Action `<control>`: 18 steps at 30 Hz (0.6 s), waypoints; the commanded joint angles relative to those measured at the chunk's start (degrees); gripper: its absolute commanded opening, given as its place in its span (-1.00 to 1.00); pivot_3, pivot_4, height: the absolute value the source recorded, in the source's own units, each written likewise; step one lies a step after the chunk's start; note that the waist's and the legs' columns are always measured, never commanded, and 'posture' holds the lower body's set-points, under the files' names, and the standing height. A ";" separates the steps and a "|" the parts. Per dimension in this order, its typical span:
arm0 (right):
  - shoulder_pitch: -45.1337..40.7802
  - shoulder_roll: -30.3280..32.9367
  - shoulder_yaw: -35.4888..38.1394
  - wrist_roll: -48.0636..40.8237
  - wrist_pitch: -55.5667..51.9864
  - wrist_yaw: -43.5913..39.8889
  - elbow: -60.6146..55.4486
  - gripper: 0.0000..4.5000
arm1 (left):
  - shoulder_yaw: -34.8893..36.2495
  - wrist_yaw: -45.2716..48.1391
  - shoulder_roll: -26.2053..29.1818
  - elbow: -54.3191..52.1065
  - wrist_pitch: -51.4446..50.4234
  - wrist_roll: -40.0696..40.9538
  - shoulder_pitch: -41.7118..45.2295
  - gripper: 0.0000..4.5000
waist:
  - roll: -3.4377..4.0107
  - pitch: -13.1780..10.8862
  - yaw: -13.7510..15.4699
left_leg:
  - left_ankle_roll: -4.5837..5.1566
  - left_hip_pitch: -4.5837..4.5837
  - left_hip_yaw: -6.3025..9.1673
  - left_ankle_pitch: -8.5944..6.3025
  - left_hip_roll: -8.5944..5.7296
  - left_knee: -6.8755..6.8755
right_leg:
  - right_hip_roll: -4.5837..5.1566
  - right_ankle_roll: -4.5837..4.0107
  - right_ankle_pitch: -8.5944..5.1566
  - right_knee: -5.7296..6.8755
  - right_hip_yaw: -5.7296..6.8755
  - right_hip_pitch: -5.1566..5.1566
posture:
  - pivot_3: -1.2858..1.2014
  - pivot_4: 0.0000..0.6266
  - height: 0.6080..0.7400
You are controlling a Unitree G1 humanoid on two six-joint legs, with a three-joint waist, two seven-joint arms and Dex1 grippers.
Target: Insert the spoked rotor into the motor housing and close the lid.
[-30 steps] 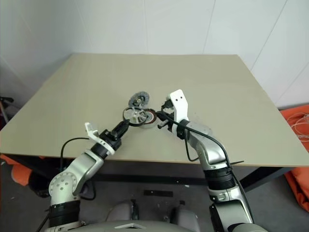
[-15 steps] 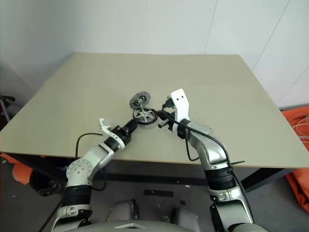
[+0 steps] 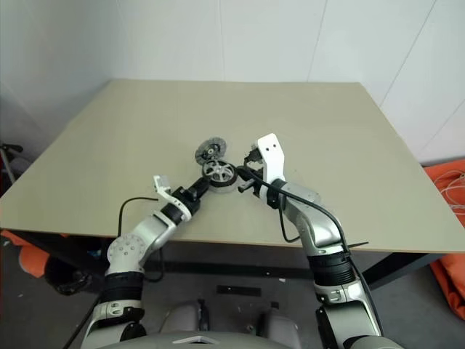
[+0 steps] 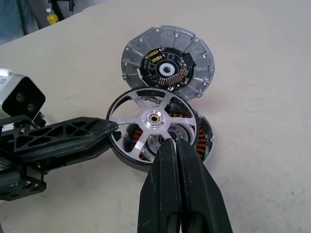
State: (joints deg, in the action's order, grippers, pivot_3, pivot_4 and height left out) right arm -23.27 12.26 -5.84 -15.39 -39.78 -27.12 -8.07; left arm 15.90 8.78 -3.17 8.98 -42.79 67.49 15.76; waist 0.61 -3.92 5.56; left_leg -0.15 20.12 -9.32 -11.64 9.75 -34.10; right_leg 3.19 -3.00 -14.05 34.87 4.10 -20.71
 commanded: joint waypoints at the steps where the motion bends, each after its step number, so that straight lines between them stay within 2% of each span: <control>1: -0.46 -0.18 0.12 -0.65 0.53 0.35 -3.20 -1.00 | 0.54 2.00 -0.96 -0.01 0.58 0.02 2.48 -0.83 | 0.00 0.00 0.00 | 0.00 0.00 0.00 0.00 0.00 0.00 | 0.00 0.00 0.00 0.00 0.00 0.00 | 0.03 -1.00 1.00; 18: -0.39 0.03 0.06 -0.72 0.45 0.91 -3.48 -1.00 | 2.45 2.57 -2.65 3.19 1.71 -4.20 4.76 -0.83 | 0.00 0.00 0.01 | 0.01 0.02 0.00 0.00 0.00 0.01 | 0.01 -0.12 0.06 -0.01 0.00 -0.01 | 0.03 -1.00 1.00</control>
State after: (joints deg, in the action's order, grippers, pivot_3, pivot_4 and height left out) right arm -23.26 12.27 -5.96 -15.39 -39.78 -26.17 -8.10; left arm 18.15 10.51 -5.59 13.28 -41.60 63.43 19.25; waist 0.61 -3.92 5.57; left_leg -0.14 20.14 -9.32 -11.64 9.75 -34.09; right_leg 3.20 -3.12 -13.99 34.86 4.10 -20.71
